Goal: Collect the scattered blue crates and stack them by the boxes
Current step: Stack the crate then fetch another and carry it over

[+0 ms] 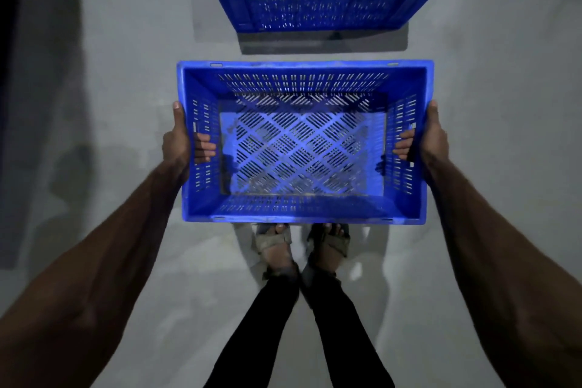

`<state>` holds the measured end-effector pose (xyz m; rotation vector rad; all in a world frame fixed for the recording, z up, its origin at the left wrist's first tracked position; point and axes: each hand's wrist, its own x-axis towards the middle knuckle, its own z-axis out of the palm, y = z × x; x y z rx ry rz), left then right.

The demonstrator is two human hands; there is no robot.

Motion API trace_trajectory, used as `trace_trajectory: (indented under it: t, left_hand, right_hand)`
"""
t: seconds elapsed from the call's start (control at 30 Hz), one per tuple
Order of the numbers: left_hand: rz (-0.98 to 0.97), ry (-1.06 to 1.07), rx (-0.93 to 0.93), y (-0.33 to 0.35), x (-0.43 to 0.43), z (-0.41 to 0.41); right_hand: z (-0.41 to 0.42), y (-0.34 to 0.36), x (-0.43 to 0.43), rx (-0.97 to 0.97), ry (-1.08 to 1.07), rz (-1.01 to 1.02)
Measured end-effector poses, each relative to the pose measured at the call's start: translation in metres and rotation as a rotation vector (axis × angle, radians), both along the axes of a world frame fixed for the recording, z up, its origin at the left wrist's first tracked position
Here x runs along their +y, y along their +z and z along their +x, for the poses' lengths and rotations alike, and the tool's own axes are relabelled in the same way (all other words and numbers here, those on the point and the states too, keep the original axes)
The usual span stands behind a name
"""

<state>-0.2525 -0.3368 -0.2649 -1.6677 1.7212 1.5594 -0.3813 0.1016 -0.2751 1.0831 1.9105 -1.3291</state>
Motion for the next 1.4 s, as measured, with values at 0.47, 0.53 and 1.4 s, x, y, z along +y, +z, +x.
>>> trace_trajectory:
  t: [0.47, 0.53, 1.4]
  left_hand:
    - [-0.079, -0.049, -0.013, 0.395, 0.02, 0.056]
    - [-0.091, -0.054, 0.013, 0.439, 0.03, 0.058]
    - [-0.223, -0.265, 0.282, 0.626, 0.331, -0.202]
  right_hand:
    - [0.073, 0.417, 0.008, 0.009, -0.048, -0.037]
    - [0.077, 0.464, 0.021, 0.05, -0.096, -0.035]
    - [-0.089, 0.62, 0.345, 0.237, -0.26, -0.059]
